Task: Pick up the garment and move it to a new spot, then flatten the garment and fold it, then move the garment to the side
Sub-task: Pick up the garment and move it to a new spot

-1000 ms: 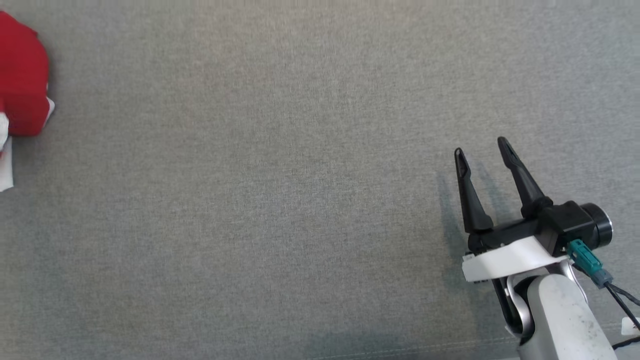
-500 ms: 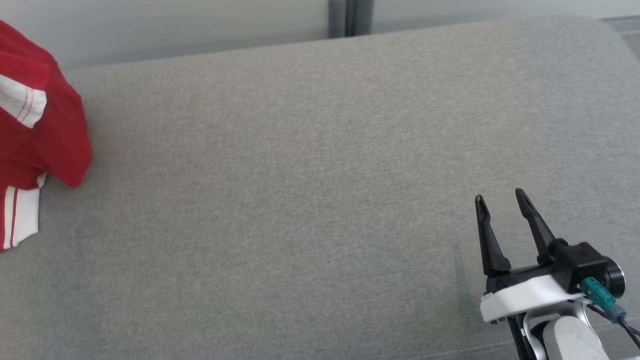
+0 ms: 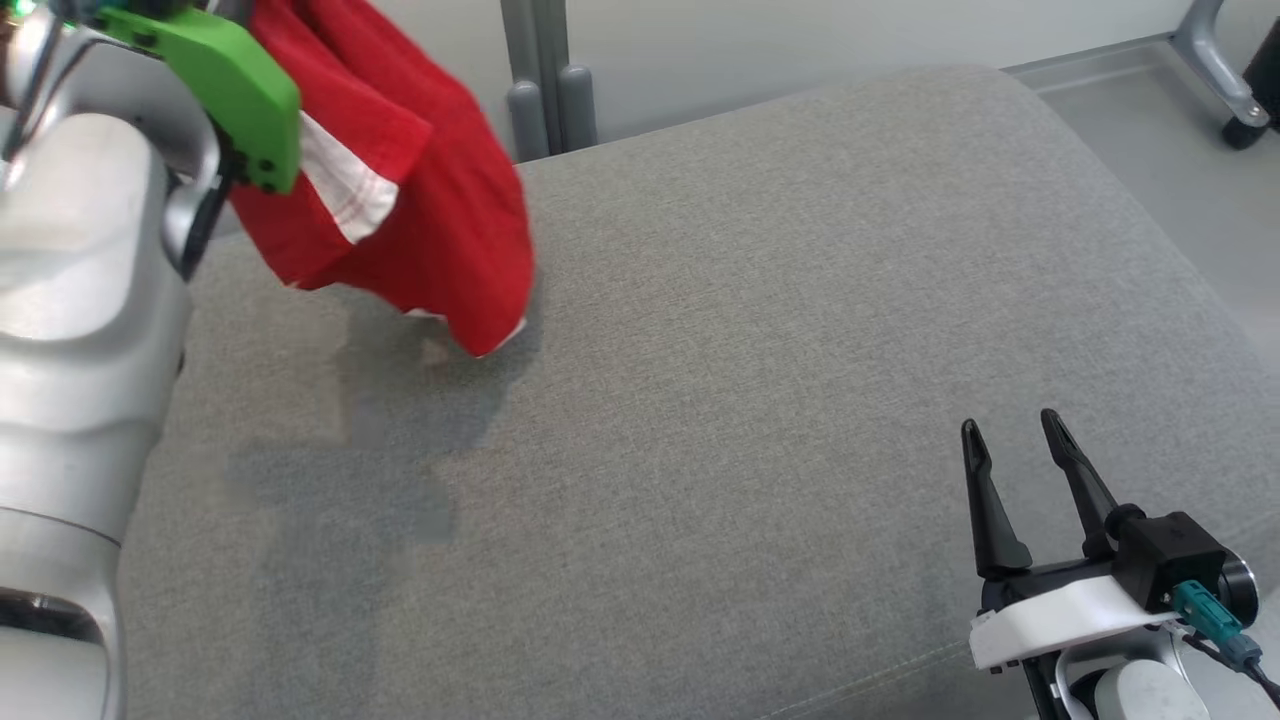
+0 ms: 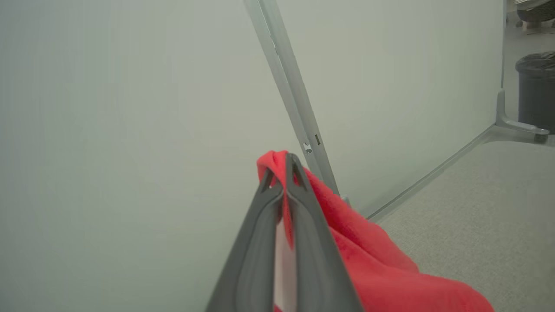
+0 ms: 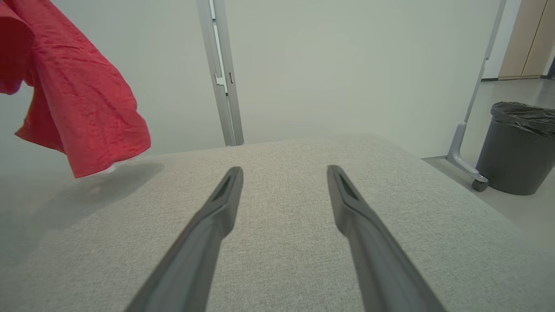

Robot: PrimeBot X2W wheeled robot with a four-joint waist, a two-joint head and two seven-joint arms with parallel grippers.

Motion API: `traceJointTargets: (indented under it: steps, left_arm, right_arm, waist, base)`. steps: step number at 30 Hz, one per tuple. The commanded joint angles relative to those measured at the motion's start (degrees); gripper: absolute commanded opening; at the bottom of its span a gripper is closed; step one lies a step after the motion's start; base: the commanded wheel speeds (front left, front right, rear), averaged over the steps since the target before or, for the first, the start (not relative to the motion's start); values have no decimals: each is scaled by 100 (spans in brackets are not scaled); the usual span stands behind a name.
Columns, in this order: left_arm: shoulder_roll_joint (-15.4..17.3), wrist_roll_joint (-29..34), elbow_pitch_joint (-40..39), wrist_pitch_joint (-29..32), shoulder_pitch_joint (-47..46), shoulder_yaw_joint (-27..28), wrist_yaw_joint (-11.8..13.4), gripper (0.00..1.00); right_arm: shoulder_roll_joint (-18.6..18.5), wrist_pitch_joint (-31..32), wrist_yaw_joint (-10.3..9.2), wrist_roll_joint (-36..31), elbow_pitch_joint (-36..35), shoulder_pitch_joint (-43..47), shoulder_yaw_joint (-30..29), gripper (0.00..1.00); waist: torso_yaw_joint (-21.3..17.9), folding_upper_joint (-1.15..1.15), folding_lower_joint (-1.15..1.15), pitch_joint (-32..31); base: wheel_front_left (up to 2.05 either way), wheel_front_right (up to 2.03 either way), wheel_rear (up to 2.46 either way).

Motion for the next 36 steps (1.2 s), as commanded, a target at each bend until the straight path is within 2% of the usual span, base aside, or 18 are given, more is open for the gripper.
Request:
traceJointTargets:
  steps: [1, 11, 16, 21, 29, 36]
  left_arm:
    - [-16, -74, -42, -34, 136, -73, -4, 0]
    - [-475, -1128, -981, -506, 1219, -2226, 1, 0]
    - [-672, -1468, -923, -822, 1961, -2902, 2, 0]
    - [-867, -1621, -503, -1083, 2433, -3147, 3, 0]
    - [-1318, -1518, 297, -1283, 2930, -3261, 30, 0]
    - [-1413, -1324, 954, -1304, 3115, -3533, 30, 0]
  right_arm:
    - [-22, -14, 0, 27, -22, 38, -11, 100]
    - [-21, -14, 0, 93, -71, 57, -58, 100]
    - [-22, -14, 0, 89, -78, 83, -87, 100]
    - [-22, -14, 0, 52, -78, 113, -112, 100]
    - [-22, -14, 0, 14, -16, 116, -32, 100]
    - [-22, -14, 0, 8, 2, 133, -15, 100]
  waist:
    - [-184, 0, 0, -59]
    - [-325, 0, 0, 85]
    - [-321, 0, 0, 106]
    - [-295, 0, 0, 99]
    - [-245, 0, 0, 5]
    - [-217, 0, 0, -62]
  base:
    - [0, 0, 0]
    - [0, 0, 0]
    - [0, 0, 0]
    - [0, 0, 0]
    - [0, 0, 0]
    - [0, 0, 0]
